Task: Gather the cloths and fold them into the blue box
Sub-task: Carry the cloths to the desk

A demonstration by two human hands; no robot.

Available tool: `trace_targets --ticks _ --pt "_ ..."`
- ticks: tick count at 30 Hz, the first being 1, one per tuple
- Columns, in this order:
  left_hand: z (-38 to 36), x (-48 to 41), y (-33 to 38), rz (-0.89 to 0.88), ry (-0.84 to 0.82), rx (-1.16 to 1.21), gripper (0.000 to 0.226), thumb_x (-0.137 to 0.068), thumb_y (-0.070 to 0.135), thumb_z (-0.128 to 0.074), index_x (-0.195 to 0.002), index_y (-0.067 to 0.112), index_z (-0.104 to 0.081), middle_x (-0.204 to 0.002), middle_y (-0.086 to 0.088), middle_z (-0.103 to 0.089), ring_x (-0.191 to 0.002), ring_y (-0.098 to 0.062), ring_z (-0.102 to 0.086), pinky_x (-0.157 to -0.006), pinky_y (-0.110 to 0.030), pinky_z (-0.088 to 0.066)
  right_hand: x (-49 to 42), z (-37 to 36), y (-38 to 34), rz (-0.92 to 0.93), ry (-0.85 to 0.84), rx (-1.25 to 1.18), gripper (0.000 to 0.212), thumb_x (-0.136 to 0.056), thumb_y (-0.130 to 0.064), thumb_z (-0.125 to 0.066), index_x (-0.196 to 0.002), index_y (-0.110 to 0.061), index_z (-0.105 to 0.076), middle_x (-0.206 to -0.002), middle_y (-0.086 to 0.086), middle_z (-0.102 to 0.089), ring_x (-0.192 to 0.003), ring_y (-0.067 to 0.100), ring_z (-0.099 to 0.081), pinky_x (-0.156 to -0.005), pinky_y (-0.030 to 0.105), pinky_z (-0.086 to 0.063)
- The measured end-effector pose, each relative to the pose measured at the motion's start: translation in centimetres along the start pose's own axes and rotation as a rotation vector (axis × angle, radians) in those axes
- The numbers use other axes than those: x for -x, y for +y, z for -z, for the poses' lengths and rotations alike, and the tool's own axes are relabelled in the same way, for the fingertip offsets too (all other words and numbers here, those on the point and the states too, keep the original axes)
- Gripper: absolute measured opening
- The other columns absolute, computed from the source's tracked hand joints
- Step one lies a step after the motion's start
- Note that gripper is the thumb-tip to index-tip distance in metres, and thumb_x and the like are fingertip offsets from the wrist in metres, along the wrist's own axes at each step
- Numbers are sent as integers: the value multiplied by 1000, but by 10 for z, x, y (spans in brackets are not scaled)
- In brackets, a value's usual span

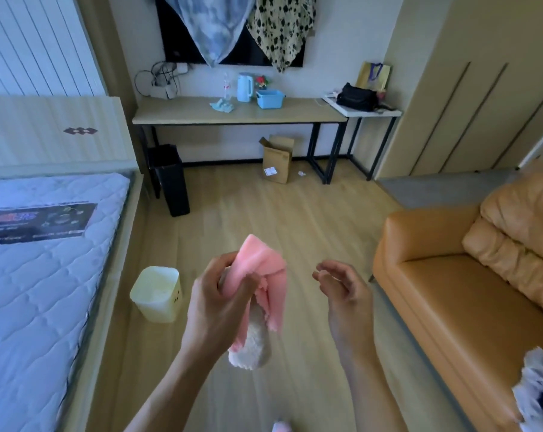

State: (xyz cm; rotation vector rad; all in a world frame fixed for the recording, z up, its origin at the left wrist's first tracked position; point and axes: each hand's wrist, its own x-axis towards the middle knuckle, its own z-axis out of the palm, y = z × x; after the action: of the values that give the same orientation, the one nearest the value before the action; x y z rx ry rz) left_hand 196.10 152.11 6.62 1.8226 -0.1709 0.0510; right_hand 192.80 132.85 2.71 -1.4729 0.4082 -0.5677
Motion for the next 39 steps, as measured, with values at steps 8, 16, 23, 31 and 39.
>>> trace_targets --ticks 8,16,23,31,39 --pt "-64 -152 13 63 99 25 13 -90 21 -70 -100 30 -68 -86 4 -77 -80 -9 -74 -72 -37 -61 -198 -34 -2 10 -152 30 20 -80 -30 -66 -96 -21 -72 -93 -3 -76 -95 20 -73 -81 28 -50" --pt "-103 -335 -10 71 191 23 11 -90 17 -69 -97 26 -69 -82 2 -76 -75 -10 -73 -65 -31 -57 -380 -98 16 50 -261 58 8 -93 -7 -67 -101 -9 -69 -98 5 -75 -94 20 -72 -81 20 -53" --pt "-114 -519 -40 88 227 66 17 -89 18 -69 -102 30 -69 -87 8 -77 -81 -5 -74 -72 -34 -61 -538 -179 47 29 -282 122 10 -94 -11 -67 -102 -14 -71 -98 1 -76 -97 17 -72 -85 25 -53" --pt "-125 -712 -54 71 201 26 18 -89 17 -70 -101 30 -68 -89 5 -76 -82 -10 -74 -75 -42 -62 -703 -272 64 15 -276 67 11 -93 -12 -69 -103 -16 -71 -103 -1 -75 -100 15 -72 -88 27 -52" --pt "-156 -902 -84 46 244 -18 17 -90 17 -69 -105 25 -69 -90 3 -76 -82 -12 -74 -72 -38 -63 -889 -359 107 -7 -347 61 16 -86 -22 -70 -100 -15 -71 -97 -3 -75 -95 14 -72 -82 21 -51"
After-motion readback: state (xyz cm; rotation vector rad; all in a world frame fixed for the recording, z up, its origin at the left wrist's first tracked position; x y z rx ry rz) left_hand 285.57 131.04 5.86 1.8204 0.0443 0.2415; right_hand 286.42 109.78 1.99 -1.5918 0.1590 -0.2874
